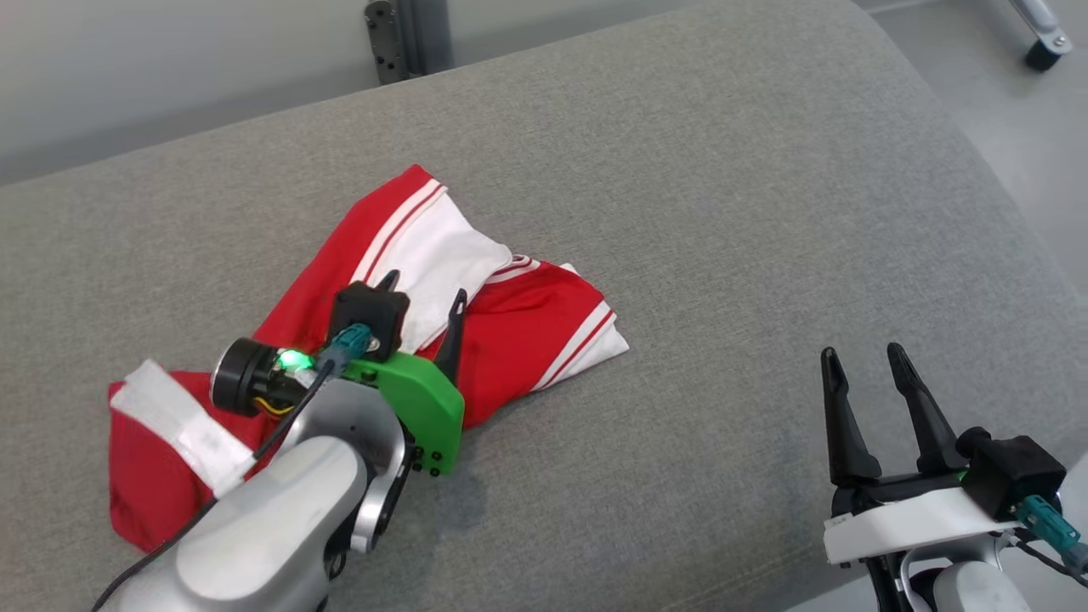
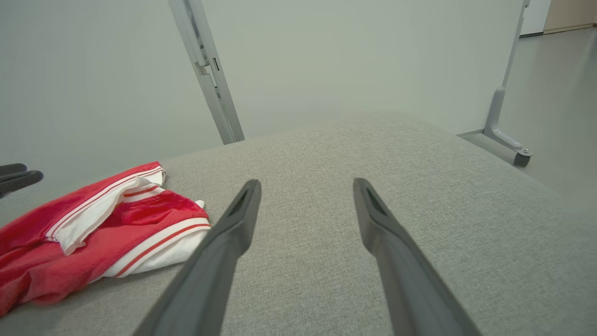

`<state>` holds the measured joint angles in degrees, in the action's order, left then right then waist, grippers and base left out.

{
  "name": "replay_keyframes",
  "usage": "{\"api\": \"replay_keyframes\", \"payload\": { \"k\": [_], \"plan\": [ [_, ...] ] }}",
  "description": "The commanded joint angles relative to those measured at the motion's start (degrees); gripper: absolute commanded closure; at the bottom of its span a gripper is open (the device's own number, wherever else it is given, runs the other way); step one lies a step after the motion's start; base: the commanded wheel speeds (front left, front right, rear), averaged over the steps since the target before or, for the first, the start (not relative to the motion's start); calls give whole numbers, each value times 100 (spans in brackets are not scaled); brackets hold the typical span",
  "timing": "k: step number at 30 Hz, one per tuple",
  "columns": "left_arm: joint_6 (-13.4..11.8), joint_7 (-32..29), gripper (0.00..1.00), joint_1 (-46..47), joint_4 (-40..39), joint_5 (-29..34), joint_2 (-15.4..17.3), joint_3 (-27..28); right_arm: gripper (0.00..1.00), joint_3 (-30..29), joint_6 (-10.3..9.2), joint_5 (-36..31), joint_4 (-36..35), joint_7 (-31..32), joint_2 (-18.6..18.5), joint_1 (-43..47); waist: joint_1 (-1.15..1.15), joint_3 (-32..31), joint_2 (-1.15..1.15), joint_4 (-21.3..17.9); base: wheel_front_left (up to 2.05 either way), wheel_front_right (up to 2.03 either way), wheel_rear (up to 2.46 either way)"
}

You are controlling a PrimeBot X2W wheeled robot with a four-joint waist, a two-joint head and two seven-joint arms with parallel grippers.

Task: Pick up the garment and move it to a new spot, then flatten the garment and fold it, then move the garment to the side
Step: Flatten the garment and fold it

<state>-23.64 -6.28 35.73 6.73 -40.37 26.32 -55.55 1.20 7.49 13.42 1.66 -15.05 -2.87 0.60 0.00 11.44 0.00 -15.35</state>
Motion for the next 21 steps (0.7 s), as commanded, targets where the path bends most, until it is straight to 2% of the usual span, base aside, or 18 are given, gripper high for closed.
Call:
{"api": "replay_keyframes", "payload": {
  "k": [1, 7, 18, 19, 20, 21],
  "plan": [
    [145, 32, 0, 157, 333, 8, -117, -72, 0, 10, 1, 26, 7, -18, -7, -95, 0, 217, 0, -317, 0, 0, 0],
    [579, 175, 0, 374, 1612, -23, -530, -265, 0, -14, 1, 52, 27, -18, -8, -100, 0, 187, 0, -466, 0, 0, 0],
    [860, 639, 0, 547, 3195, -122, -1026, -235, 0, -8, 1, -19, 31, -18, -8, -86, 0, 52, 0, -493, 0, 0, 0],
    [893, 680, 8, 569, 3282, -109, -1048, -235, 0, -8, 1, -24, 33, -18, -9, -82, 0, 49, 0, -494, 0, 0, 0],
    [912, 721, 35, 591, 3377, -110, -1083, -232, 0, -9, 1, -28, 32, -18, -8, -82, 0, 49, 0, -494, 0, 0, 0],
    [945, 757, 52, 600, 3468, -113, -1125, -230, 0, -9, 1, -34, 32, -18, -8, -83, 0, 46, 0, -494, 0, 0, 0]
  ]
}}
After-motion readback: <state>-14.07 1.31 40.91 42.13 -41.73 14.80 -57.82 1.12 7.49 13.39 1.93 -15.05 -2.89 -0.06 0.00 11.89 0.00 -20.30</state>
